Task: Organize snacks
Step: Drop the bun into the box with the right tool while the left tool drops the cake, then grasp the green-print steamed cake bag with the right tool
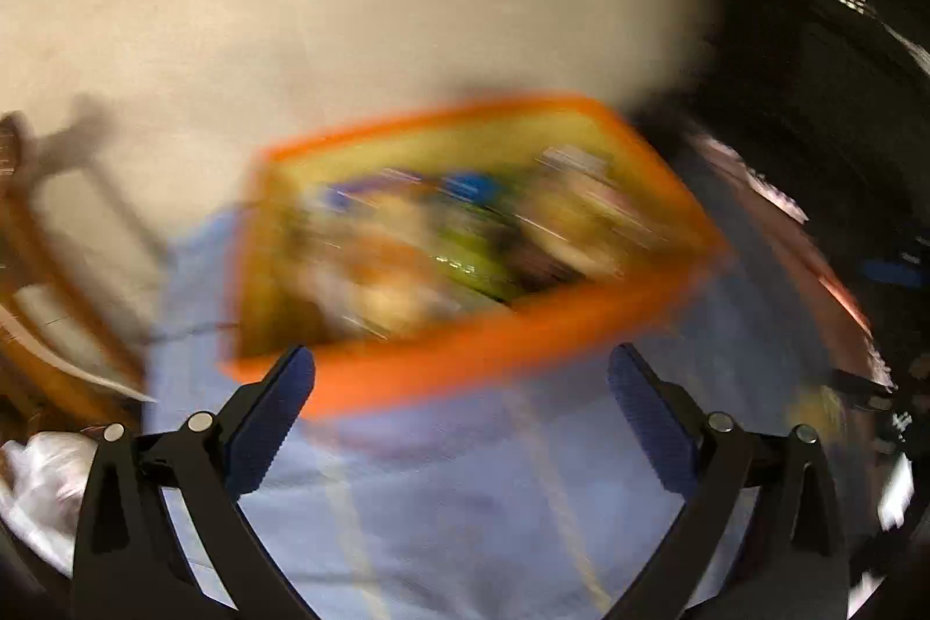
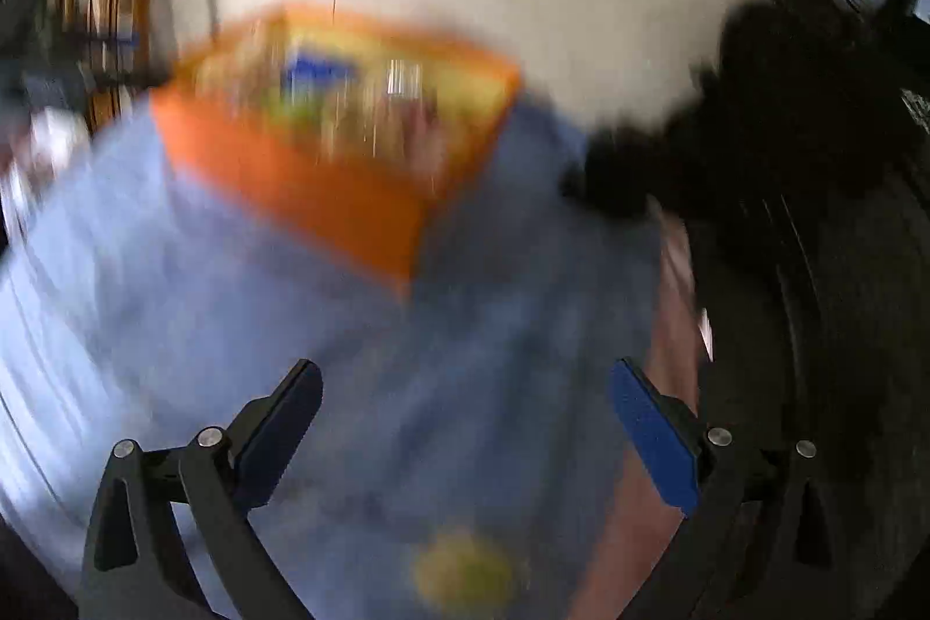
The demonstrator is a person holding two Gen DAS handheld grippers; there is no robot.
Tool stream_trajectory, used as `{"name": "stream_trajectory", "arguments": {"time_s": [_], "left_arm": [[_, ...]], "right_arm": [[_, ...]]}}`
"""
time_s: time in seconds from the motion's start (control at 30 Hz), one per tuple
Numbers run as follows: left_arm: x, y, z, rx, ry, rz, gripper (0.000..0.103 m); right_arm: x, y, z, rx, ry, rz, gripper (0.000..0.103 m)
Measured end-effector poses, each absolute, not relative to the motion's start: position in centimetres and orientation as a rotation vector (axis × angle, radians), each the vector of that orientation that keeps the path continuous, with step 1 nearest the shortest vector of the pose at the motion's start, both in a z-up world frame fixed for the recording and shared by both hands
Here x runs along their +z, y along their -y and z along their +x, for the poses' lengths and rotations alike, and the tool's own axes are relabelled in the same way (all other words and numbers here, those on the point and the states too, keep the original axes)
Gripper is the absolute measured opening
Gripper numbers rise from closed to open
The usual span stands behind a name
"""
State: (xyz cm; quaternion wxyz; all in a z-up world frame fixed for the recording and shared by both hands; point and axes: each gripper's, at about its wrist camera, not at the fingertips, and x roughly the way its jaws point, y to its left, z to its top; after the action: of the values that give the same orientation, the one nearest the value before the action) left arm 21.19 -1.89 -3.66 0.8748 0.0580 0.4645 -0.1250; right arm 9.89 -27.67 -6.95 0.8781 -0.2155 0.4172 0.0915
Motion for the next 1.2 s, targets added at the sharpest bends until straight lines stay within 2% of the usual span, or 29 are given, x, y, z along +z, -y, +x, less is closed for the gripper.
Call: {"name": "stream_trajectory", "arguments": {"time_s": [0.13,0.2,0.3,0.47,0.53,0.73,0.97,1.0,1.03,1.07,1.1,1.17,1.2], "left_arm": [[-6.8,11.0,15.6,-0.600,-0.925,0.359,0.099],[-9.2,16.0,13.0,-0.770,-0.867,0.559,0.099],[-11.4,20.1,10.3,-0.985,-0.734,0.700,0.099],[-13.0,22.5,10.5,-1.270,-0.591,0.745,0.099],[-13.6,23.0,12.0,-1.286,-0.600,0.740,0.099],[-15.7,25.0,13.4,-1.400,-0.728,0.584,0.099],[-18.8,27.2,7.3,-1.386,-0.528,0.836,0.099],[-18.7,27.3,7.2,-1.380,-0.525,0.819,0.099],[-18.5,27.4,7.5,-1.374,-0.551,0.776,0.099],[-18.4,27.6,7.9,-1.372,-0.599,0.733,0.099],[-18.4,27.7,8.2,-1.384,-0.638,0.702,0.097],[-18.4,28.0,8.4,-1.357,-0.666,0.640,0.089],[-18.4,28.1,8.3,-1.339,-0.657,0.642,0.082]], "right_arm": [[-11.8,31.5,5.9,0.035,-0.997,-0.306,0.099],[-12.9,33.1,4.6,-0.020,-0.992,-0.237,0.099],[-12.9,34.3,2.3,-0.035,-0.924,-0.207,0.099],[-13.4,35.9,1.8,0.034,-0.926,-0.025,0.099],[-13.6,36.9,2.2,-0.057,-0.898,0.050,0.099],[-17.5,40.2,4.7,-0.144,-1.015,0.410,0.099],[-19.1,39.3,6.5,-0.086,-1.094,0.482,0.099],[-19.1,39.0,6.4,-0.087,-1.093,0.481,0.097],[-19.1,38.8,6.3,-0.110,-1.090,0.472,0.082],[-18.9,38.7,6.2,-0.137,-1.083,0.456,0.077],[-18.8,38.7,6.1,-0.123,-1.072,0.466,0.066],[-18.5,38.6,6.0,-0.130,-1.082,0.480,0.062],[-18.6,38.5,5.9,-0.136,-1.085,0.477,0.062]]}}
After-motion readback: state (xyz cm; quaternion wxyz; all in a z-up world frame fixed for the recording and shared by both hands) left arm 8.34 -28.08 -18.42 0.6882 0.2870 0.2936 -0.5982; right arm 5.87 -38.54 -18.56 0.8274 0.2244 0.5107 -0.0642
